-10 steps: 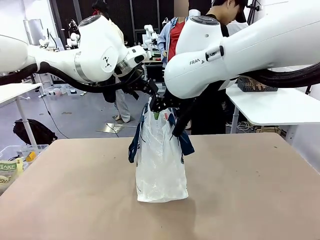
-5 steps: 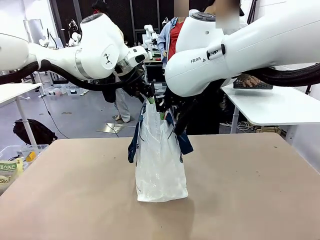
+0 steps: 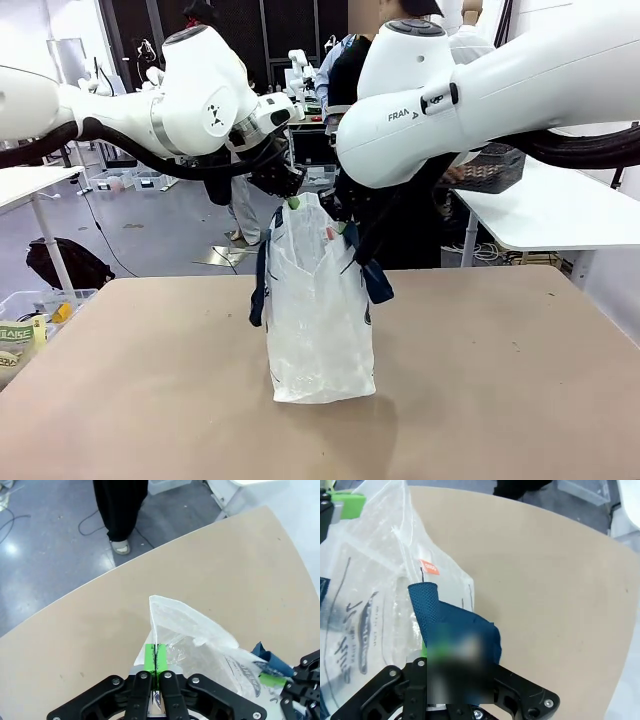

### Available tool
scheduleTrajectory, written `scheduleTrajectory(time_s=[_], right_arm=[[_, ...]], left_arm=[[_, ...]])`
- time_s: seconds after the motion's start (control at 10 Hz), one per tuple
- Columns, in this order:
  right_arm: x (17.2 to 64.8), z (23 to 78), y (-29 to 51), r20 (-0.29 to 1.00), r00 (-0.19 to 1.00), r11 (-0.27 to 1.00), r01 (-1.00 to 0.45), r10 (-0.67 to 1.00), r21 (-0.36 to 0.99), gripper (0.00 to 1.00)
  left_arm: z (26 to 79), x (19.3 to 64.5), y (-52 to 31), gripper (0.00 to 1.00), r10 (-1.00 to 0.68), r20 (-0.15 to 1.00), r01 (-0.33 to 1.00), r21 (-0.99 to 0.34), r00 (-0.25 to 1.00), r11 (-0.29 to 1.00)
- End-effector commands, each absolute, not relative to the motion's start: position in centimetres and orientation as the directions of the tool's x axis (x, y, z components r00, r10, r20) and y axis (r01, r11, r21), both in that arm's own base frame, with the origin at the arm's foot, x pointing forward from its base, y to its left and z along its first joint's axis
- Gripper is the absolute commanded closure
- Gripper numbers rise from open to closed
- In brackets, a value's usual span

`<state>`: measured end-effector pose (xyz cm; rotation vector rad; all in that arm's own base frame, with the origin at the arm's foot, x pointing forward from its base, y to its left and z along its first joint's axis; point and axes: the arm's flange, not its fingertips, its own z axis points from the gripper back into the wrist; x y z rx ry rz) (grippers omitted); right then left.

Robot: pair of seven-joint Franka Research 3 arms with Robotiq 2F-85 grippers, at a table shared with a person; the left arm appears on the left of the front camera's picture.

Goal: Transfer purchased items from the store into the shopping bag.
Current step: Open the Reusable shopping bag in the center of the table.

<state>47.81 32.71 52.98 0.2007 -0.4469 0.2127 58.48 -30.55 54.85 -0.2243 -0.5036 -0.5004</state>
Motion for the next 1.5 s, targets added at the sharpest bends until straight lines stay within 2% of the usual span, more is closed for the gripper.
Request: scheduleTrajectory(time_s=[0.0, 0.4, 0.7, 1.0, 1.2, 1.3, 1.4], right_arm=[[47.6, 53.4, 32.2, 0.446, 0.889, 0.981, -0.166, 0.105, 0.101, 1.0], [47.9, 53.6, 28.8, 0.446, 0.895, 0.992, -0.052, -0.006, 0.119, 1.0], [48.1, 53.3, 28.2, 0.431, 0.902, 0.992, -0.031, -0.027, 0.126, 1.0], [47.9, 53.1, 27.8, 0.421, 0.906, 0.991, -0.02, -0.039, 0.134, 1.0], [47.9, 53.0, 28.3, 0.418, 0.908, 0.994, -0.032, -0.015, 0.106, 1.0], [47.2, 54.2, 33.0, 0.466, 0.885, 0.968, -0.122, 0.007, 0.218, 1.0], [47.2, 54.2, 33.0, 0.466, 0.885, 0.968, -0.122, 0.007, 0.218, 1.0]], left_arm=[[55.4, 58.0, -29.1, 1.0, -0.39, 0.498, 0.481, -0.062, 0.774, 0.875], [56.0, 55.1, -22.2, 1.0, -0.355, 0.502, 0.418, -0.014, 0.789, 0.908], [56.1, 52.5, -16.0, 1.0, -0.298, 0.553, 0.365, -0.012, 0.778, 0.931], [55.7, 52.3, -12.5, 1.0, -0.244, 0.57, 0.307, -0.015, 0.784, 0.952], [55.3, 52.7, -12.2, 1.0, -0.267, 0.569, 0.335, -0.015, 0.778, 0.942], [55.8, 51.0, -19.3, 1.0, -0.261, 0.557, 0.376, -0.102, 0.788, 0.921], [55.8, 51.0, -19.3, 1.0, -0.261, 0.557, 0.376, -0.102, 0.788, 0.921]])
